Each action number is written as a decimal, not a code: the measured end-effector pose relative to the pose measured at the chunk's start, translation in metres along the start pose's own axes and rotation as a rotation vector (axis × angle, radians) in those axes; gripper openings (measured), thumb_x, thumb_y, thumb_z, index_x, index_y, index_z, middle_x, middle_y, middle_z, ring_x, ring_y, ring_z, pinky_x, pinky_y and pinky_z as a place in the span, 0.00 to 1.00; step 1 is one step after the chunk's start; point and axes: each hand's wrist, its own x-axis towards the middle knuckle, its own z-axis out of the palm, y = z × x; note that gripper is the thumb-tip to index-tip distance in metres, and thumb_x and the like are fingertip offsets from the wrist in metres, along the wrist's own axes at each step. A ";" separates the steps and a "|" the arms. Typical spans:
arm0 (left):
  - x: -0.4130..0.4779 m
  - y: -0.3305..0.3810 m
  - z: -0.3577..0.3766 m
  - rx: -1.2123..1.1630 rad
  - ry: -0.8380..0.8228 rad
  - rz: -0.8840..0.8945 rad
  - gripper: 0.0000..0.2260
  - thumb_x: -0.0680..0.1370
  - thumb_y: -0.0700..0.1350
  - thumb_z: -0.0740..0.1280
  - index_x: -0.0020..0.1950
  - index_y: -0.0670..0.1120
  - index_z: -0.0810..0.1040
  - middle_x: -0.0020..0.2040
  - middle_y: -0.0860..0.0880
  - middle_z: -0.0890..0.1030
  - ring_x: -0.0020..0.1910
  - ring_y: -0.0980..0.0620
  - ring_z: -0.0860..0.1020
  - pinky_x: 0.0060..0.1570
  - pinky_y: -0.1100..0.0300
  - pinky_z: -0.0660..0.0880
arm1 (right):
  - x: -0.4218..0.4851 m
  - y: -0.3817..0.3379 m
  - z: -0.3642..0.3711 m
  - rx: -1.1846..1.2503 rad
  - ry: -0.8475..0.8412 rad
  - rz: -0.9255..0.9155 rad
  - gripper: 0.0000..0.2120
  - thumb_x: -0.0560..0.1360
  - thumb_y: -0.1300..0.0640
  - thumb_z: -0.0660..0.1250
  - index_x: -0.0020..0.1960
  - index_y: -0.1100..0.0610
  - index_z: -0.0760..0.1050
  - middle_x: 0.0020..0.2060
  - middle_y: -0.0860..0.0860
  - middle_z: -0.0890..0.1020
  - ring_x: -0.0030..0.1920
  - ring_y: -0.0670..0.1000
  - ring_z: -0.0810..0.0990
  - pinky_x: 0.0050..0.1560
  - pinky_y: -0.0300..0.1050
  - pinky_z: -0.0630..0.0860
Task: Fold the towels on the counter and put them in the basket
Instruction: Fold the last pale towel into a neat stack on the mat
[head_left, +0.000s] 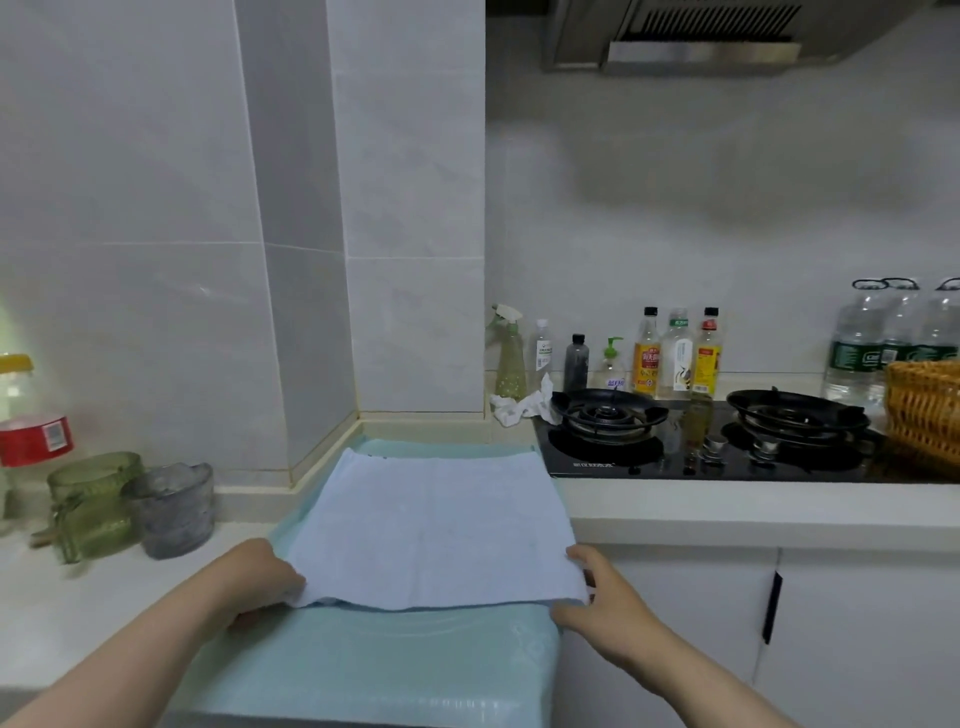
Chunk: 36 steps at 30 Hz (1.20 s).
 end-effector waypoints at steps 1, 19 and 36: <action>0.000 0.002 0.001 -0.014 -0.001 -0.011 0.12 0.71 0.42 0.66 0.52 0.41 0.72 0.47 0.43 0.77 0.38 0.49 0.76 0.31 0.64 0.68 | -0.002 0.000 0.003 -0.030 0.022 -0.014 0.30 0.69 0.61 0.70 0.66 0.47 0.63 0.59 0.48 0.75 0.57 0.48 0.77 0.54 0.40 0.76; 0.012 -0.019 0.007 -0.552 0.119 0.008 0.04 0.76 0.33 0.63 0.43 0.39 0.69 0.30 0.41 0.71 0.23 0.50 0.67 0.27 0.63 0.61 | -0.002 -0.023 -0.023 0.126 0.068 0.023 0.15 0.71 0.72 0.56 0.41 0.62 0.81 0.28 0.55 0.76 0.27 0.50 0.69 0.29 0.39 0.65; -0.041 -0.051 0.004 -0.567 0.152 0.385 0.12 0.70 0.27 0.69 0.45 0.42 0.83 0.38 0.43 0.81 0.34 0.47 0.75 0.38 0.56 0.74 | -0.016 -0.017 -0.030 0.007 0.171 -0.179 0.11 0.77 0.63 0.66 0.43 0.51 0.84 0.41 0.50 0.78 0.38 0.48 0.75 0.42 0.38 0.74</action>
